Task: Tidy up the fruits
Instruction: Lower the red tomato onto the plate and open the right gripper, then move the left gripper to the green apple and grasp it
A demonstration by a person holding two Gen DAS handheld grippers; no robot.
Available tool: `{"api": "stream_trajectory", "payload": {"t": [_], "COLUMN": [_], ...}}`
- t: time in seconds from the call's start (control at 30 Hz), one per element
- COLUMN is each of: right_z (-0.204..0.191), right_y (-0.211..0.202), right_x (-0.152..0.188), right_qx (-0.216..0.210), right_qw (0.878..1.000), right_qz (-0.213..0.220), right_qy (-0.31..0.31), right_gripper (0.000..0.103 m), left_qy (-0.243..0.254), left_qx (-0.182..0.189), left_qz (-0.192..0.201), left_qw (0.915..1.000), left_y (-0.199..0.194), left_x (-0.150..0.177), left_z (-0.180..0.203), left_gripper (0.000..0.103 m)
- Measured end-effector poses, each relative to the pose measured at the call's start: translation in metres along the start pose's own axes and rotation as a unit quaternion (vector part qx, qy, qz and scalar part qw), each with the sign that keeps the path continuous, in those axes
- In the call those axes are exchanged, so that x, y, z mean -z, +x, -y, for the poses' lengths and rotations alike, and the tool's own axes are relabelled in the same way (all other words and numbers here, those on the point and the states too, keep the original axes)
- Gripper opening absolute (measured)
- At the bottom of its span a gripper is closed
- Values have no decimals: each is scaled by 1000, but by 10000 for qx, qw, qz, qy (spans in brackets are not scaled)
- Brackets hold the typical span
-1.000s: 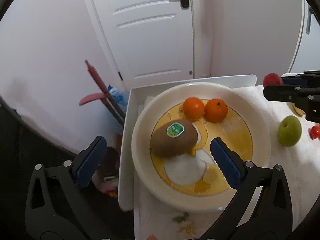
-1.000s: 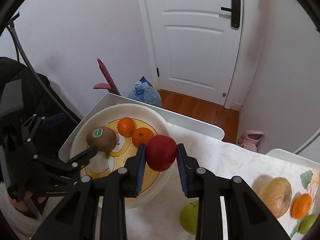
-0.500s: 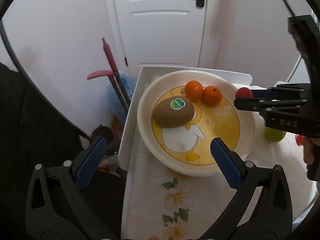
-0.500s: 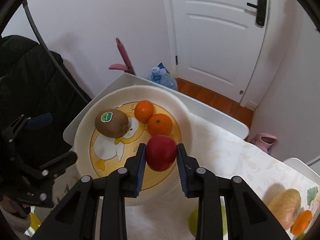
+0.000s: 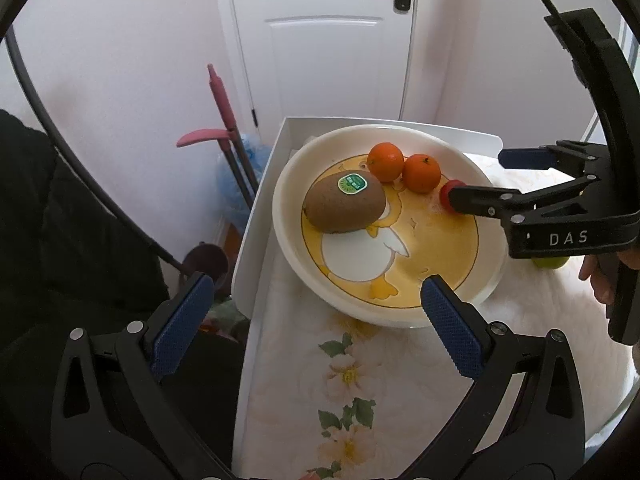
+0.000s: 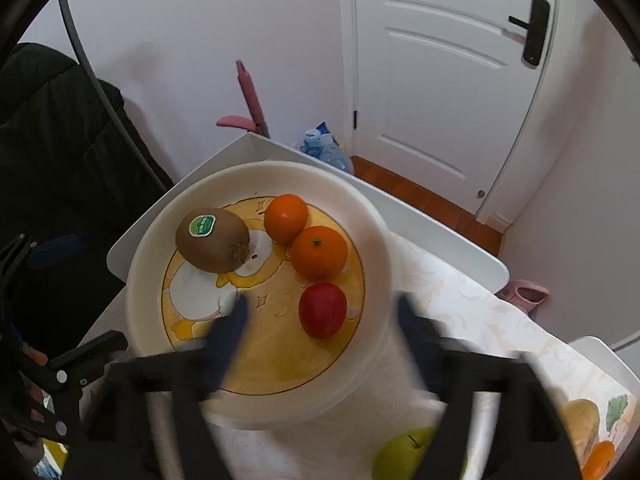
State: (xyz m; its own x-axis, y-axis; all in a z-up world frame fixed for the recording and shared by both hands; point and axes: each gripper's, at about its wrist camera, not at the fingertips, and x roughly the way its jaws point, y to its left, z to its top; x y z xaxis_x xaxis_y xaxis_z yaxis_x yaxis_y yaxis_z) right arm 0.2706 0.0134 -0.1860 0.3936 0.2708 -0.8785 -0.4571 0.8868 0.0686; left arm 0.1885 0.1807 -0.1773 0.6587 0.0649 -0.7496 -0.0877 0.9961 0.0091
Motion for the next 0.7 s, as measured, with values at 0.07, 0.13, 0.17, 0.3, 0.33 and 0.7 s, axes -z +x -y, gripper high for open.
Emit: {"api": "stream_trajectory", "payload": {"t": [0.07,0.13,0.17,0.3,0.33,0.7], "right_z": [2,3,3,1,0,-9], "right_y": [-4,-7,-7,-17,-21,-72], "right_x": [1,2,1,3,4,20], "right_qx": [36,51,50,-39,-51,117], "right_qw": [10000,9999,9999,9996,9996,9988], "right_qz": [48,36,42,174,208,301], "right_qy": [39,109,134,199,191,375], "right_gripper": [86,86,86,103,103,103], "left_qy": [25,45,47,28,26,221], "left_qx": [-7,-13,-21,-21,-22,-17], "left_qz": [11,25,35,117,143,390], "left_qw": [10000,10000,10000,9999,9999,9990], "left_y": [-2,-5,-6,-17,-21,-61], "left_x": [0,0,0,-1,-2,-8], "left_z": [1,1,1,1,1,9], "left_gripper": [103,103,103,103,103,103]}}
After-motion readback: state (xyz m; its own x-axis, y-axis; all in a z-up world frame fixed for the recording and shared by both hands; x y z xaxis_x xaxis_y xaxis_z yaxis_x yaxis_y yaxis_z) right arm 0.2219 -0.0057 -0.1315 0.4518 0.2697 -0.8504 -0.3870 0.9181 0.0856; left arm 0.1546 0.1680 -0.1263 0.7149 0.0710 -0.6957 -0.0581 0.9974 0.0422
